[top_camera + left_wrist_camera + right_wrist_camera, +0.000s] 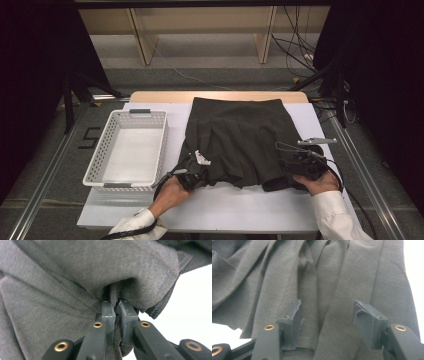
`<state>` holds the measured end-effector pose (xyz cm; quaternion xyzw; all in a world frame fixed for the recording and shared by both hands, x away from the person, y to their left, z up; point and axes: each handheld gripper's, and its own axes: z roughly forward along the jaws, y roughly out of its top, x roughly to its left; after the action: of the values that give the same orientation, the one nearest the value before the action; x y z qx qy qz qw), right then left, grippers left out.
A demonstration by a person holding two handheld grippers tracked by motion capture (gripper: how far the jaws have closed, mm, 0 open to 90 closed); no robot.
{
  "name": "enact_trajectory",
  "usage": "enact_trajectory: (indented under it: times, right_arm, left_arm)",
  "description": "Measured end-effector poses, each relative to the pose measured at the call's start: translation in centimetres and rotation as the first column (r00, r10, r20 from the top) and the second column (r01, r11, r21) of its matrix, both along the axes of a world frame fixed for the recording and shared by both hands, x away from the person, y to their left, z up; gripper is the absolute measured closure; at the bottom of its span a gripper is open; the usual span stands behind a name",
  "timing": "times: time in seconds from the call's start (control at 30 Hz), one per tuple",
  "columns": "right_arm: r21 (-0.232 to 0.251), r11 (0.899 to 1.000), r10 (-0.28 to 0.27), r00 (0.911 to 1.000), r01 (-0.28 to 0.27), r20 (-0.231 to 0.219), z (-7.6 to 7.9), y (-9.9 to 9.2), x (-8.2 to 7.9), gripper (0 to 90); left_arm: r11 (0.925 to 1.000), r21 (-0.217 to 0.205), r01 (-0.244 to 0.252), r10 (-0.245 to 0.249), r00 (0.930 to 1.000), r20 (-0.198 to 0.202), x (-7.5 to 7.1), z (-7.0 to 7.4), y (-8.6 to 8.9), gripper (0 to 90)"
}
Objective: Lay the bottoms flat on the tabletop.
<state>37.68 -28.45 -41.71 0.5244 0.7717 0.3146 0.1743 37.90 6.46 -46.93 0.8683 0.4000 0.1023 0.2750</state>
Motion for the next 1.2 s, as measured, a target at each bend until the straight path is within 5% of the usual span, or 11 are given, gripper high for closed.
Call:
enact_trajectory:
  times: [0.07,0.2,0.3,0.37,0.43,0.53,0.6,0.77,0.9,1.07,1.2]
  right_arm:
    - [0.001,1.0,-0.007,1.0,0.007,0.0,0.0,-0.1,0.0,41.2]
    - [0.003,1.0,-0.011,0.9999,0.011,0.007,-0.1,-0.4,0.0,41.2]
    - [0.003,1.0,-0.019,0.9998,0.019,0.004,-0.2,-0.6,0.1,40.8]
    - [0.005,1.0,-0.029,0.9996,0.029,-0.002,-0.3,-0.6,0.1,39.0]
    - [-0.002,0.999,-0.046,0.999,0.046,0.0,-0.3,-0.8,0.1,36.2]
    - [0.008,0.996,-0.091,0.9957,0.091,-0.017,-0.5,-1.7,0.3,30.6]
    - [0.01,0.994,-0.106,0.9935,0.107,-0.042,-0.7,-2.4,0.4,26.6]
    - [-0.048,0.987,-0.159,0.984,0.156,-0.08,-1.7,-4.2,0.8,24.6]
    - [-0.115,0.967,-0.24,0.9663,0.229,-0.094,-3.0,-6.3,1.1,22.8]
    - [-0.102,0.971,-0.231,0.957,0.216,-0.176,-5.3,-7.0,1.6,22.8]
    - [-0.111,0.977,-0.198,0.9704,0.183,-0.139,-5.0,-6.2,1.1,56.6]
  left_arm:
    - [0.9998,0.0,0.02,-0.02,0.9987,-0.048,-0.1,0.3,0.1,61.5]
    - [0.9987,0.049,0.015,-0.012,0.9981,-0.061,-0.6,0.2,-0.2,26.9]
    - [0.9968,0.079,0.009,-0.006,0.9995,-0.032,-0.5,-0.7,-0.6,21.7]
    - [0.998,0.063,-0.002,0.002,1.0,0.006,-0.4,-0.7,-0.8,25.8]
    - [0.9984,0.056,0.01,-0.012,0.999,0.042,-0.4,-0.7,-0.9,47.9]
    - [0.9918,0.125,0.025,-0.038,0.9942,0.101,-0.1,-0.6,-1.0,71.6]
    - [0.9948,0.097,0.029,-0.039,0.9945,0.097,0.2,-0.6,-0.5,81.8]
    - [0.9965,0.073,0.041,-0.048,0.9944,0.094,0.1,-0.3,-0.2,84.6]
    - [0.9969,0.061,0.05,-0.056,0.9925,0.108,-0.2,0.3,0.1,84.8]
    - [0.9967,0.053,0.062,-0.067,0.9932,0.095,-0.4,0.3,0.1,84.8]
    - [0.9959,0.044,0.079,-0.083,0.9923,0.092,-0.8,0.5,0.0,84.8]
